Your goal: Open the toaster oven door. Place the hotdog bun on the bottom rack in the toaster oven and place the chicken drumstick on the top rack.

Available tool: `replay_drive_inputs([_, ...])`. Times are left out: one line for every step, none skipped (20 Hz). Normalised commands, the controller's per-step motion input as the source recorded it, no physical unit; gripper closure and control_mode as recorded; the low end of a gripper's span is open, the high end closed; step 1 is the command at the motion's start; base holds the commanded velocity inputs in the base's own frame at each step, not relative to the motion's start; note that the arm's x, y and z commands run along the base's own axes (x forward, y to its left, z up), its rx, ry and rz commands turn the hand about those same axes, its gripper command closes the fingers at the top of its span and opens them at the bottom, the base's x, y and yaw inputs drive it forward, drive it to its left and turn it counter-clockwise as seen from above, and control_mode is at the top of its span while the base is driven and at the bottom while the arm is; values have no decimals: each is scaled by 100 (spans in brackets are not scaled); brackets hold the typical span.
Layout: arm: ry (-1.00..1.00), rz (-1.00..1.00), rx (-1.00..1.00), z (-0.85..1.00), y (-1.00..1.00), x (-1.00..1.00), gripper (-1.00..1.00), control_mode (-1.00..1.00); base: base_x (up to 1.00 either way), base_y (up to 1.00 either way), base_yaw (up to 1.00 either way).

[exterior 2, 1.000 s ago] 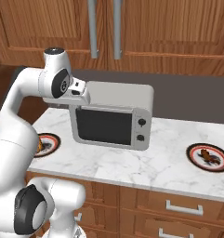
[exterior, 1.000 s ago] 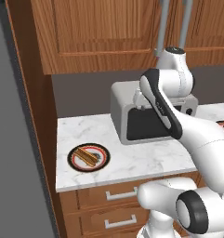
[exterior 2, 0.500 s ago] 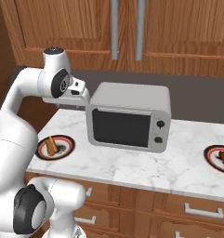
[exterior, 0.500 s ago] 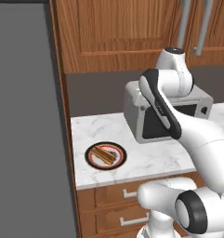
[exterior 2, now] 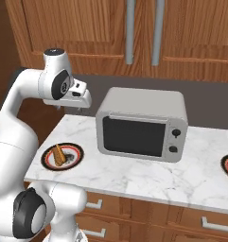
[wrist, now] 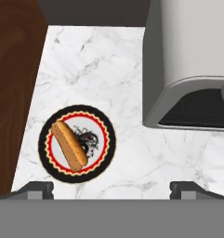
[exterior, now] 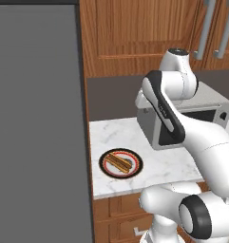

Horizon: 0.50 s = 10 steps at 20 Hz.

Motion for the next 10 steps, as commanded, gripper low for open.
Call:
replay_drive_inputs([0,0,0,0,0,0,-100,100,43,35,0])
replay_drive_inputs([0,0,0,0,0,0,-100,100,40,35,0])
replay_drive_inputs([0,0,0,0,0,0,-100,100,36,35,0])
replay_drive_inputs([0,0,0,0,0,0,-100,100,36,36,0])
replay_drive_inputs([0,0,0,0,0,0,-100,100,39,36,0])
replay_drive_inputs([0,0,0,0,0,0,-100,100,39,36,0])
replay_drive_inputs([0,0,0,0,0,0,-100,100,36,33,0])
replay_drive_inputs([0,0,0,0,0,0,-100,100,39,30,0])
replay_drive_inputs([0,0,0,0,0,0,-100,100,43,27,0])
replay_drive_inputs([0,0,0,0,0,0,-100,100,44,21,0])
